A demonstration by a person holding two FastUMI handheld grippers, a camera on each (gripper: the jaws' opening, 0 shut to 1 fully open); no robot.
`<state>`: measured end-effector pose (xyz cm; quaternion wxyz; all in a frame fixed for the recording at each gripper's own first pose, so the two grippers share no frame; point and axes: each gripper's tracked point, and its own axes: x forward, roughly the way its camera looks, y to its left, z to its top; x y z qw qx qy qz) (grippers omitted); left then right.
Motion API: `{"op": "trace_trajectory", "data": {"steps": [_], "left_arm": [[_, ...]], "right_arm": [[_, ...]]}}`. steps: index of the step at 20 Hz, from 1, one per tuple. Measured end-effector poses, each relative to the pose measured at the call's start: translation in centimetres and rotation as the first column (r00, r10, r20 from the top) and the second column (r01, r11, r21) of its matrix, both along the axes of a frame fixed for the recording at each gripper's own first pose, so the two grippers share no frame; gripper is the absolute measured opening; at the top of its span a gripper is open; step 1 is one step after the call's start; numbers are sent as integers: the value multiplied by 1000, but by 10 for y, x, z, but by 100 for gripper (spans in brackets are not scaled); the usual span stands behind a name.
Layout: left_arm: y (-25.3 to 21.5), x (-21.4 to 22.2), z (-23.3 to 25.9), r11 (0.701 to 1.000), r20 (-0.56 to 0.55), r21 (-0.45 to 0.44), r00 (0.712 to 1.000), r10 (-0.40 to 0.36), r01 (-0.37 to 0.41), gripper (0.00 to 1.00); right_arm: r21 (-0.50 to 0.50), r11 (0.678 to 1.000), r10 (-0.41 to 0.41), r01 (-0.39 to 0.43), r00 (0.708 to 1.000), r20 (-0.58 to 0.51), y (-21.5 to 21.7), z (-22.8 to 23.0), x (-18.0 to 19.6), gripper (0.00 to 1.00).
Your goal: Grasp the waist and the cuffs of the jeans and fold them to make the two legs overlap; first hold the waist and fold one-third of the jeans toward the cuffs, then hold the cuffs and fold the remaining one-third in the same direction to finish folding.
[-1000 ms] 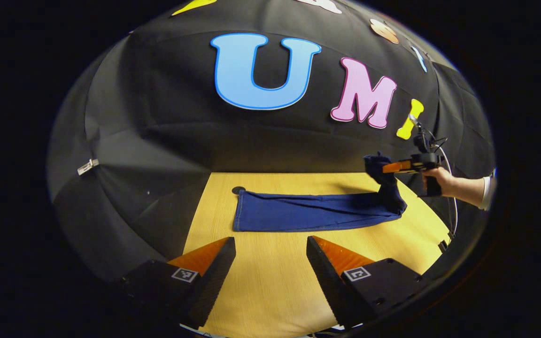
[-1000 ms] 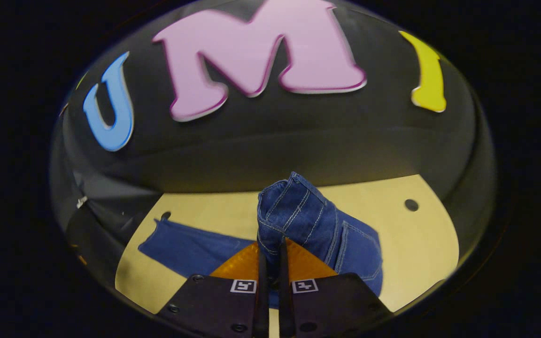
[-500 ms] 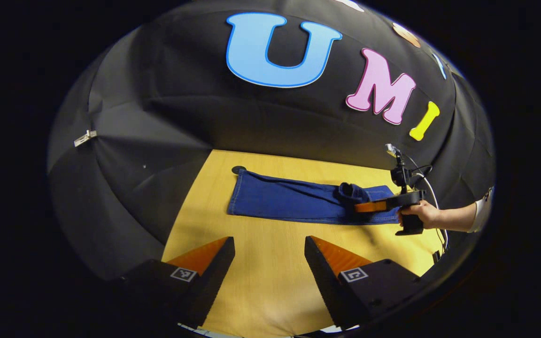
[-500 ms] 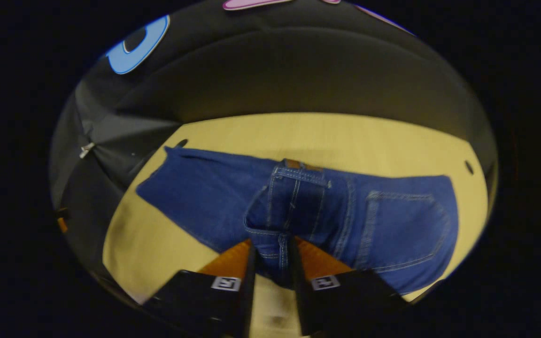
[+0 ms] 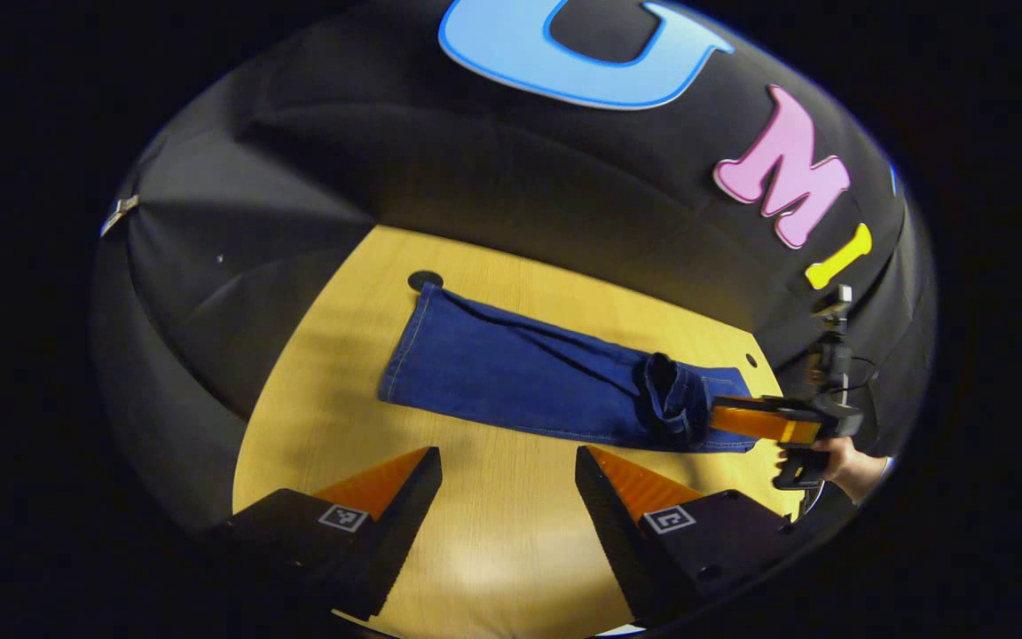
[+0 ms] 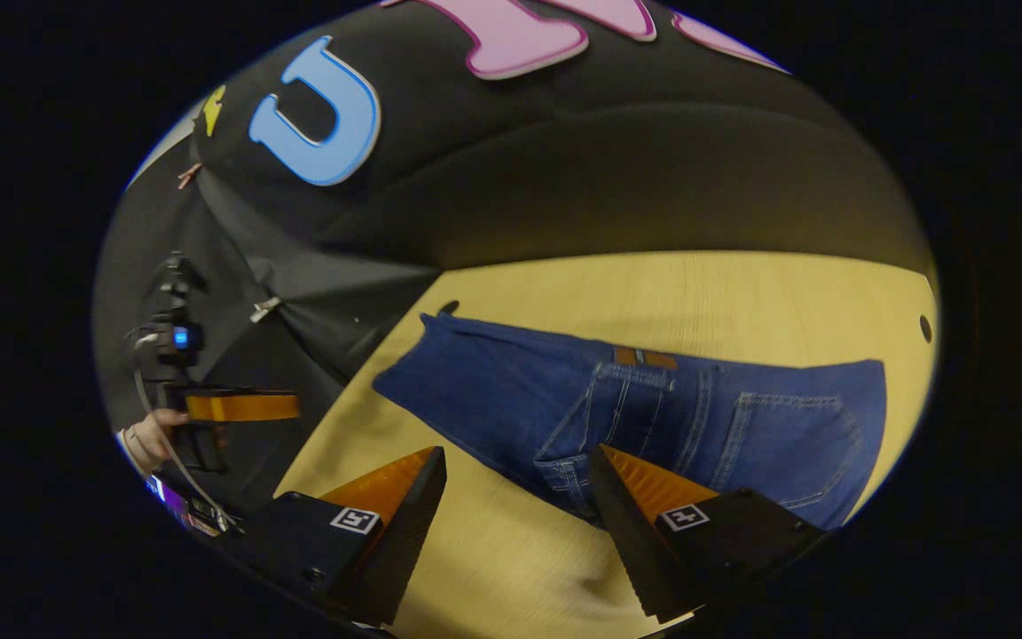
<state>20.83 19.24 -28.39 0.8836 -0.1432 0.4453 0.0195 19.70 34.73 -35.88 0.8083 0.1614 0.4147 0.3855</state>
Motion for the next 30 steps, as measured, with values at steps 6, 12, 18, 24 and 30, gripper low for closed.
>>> {"op": "trace_trajectory", "data": {"steps": [6, 12, 18, 24, 30], "left_arm": [[51, 73, -36, 995, -181, 95, 983, -19, 37, 97], [86, 85, -101, 989, -350, 146, 936, 30, 23, 97], [93, 79, -127, 986, -428, 161, 903, 26, 48, 97], [57, 86, -135, 979, -446, 161, 894, -42, 127, 57], [58, 93, -131, 984, -386, 179, 920, 72, -2, 11]], "right_arm": [[-2, 998, -67, 67, 996, 55, -92, 39, -17, 98], [-63, 980, -191, 189, 981, -24, -175, 14, -36, 98], [-82, 968, -244, 239, 968, -53, -205, 8, -21, 98], [-75, 964, -261, 256, 963, -69, -209, 7, -11, 98], [-77, 965, -255, 251, 966, -49, -210, 8, -11, 98]]}}
